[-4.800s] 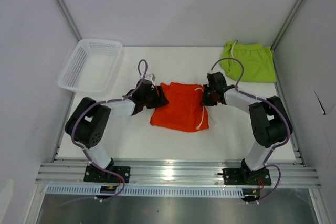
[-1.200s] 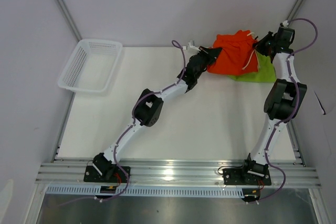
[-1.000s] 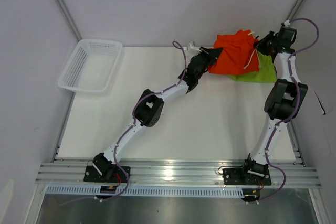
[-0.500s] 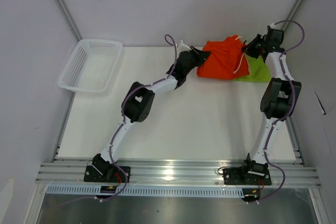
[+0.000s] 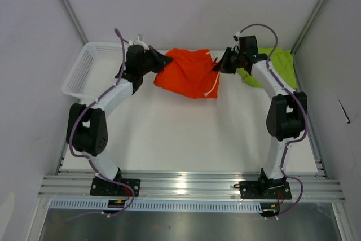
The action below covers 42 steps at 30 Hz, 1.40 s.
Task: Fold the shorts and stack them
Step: Neatly place the folded shorts to the corner
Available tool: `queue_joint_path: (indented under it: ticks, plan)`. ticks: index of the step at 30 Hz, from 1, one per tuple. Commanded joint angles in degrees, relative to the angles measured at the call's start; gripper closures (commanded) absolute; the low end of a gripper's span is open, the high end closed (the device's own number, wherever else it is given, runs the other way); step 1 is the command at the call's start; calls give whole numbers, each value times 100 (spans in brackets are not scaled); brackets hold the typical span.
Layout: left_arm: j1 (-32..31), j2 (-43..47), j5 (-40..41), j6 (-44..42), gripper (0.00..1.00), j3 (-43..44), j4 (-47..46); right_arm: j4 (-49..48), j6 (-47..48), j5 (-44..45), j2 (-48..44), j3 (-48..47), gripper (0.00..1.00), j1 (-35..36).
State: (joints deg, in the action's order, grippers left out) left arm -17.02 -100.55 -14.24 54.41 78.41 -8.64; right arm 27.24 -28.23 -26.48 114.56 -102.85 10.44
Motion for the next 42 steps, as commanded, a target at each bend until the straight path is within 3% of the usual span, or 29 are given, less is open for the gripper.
queue_joint_path:
  ticks: [1, 5, 7, 13, 16, 17, 19, 20, 22, 23, 24, 27, 31, 34, 42]
  plan:
    - [58, 562, -316, -535, 100, -1133, 758, 379, 151, 117, -364, 1053, 100, 71]
    - [58, 984, -351, -686, 100, -2528, 918, 238, 256, 309, -654, 2563, 100, 327]
    - [75, 1212, -421, -748, 100, -3346, 839, 255, 353, 476, -830, 2935, 100, 476]
    - [41, 1775, -518, -888, 100, -4613, 495, 325, 529, 1205, -1418, 3930, 95, 775]
    - [-21, 1943, -554, -967, 100, -4940, 346, 387, 599, 1645, -1586, 4070, 68, 898]
    - [-38, 1986, -536, -1002, 96, -4967, 337, 378, 617, 1759, -1673, 4071, 55, 907]
    - [-47, 2048, -457, -1081, 84, -5037, 346, 247, 625, 1988, -1796, 4097, 42, 881]
    - [-47, 2101, -326, -1108, 72, -5081, 328, 185, 652, 1989, -1936, 4089, 34, 855]
    - [-47, 2364, -106, -1143, 52, -5099, 363, -7, 748, 2146, -2095, 4045, 28, 820]
    - [-47, 2487, 77, -1152, 34, -5151, 363, -61, 792, 2260, -2157, 3966, 25, 802]
    - [-47, 2723, 140, -1161, 23, -5160, 390, -96, 853, 2357, -2227, 3878, 25, 785]
    - [-47, 3171, 490, -1284, 2, -5126, 644, -132, 1152, 2918, -2167, 3404, 26, 688]
    - [-56, 3646, 764, -1486, 1, -4994, 1048, -263, 1530, 3596, -1773, 2693, 24, 504]
    - [-56, 3928, 782, -1556, 1, -4897, 1312, -334, 1750, 4246, -1211, 2060, 15, 363]
    - [-65, 4412, 501, -1618, 1, -4879, 1690, 236, 2250, 5284, 776, -277, 18, 257]
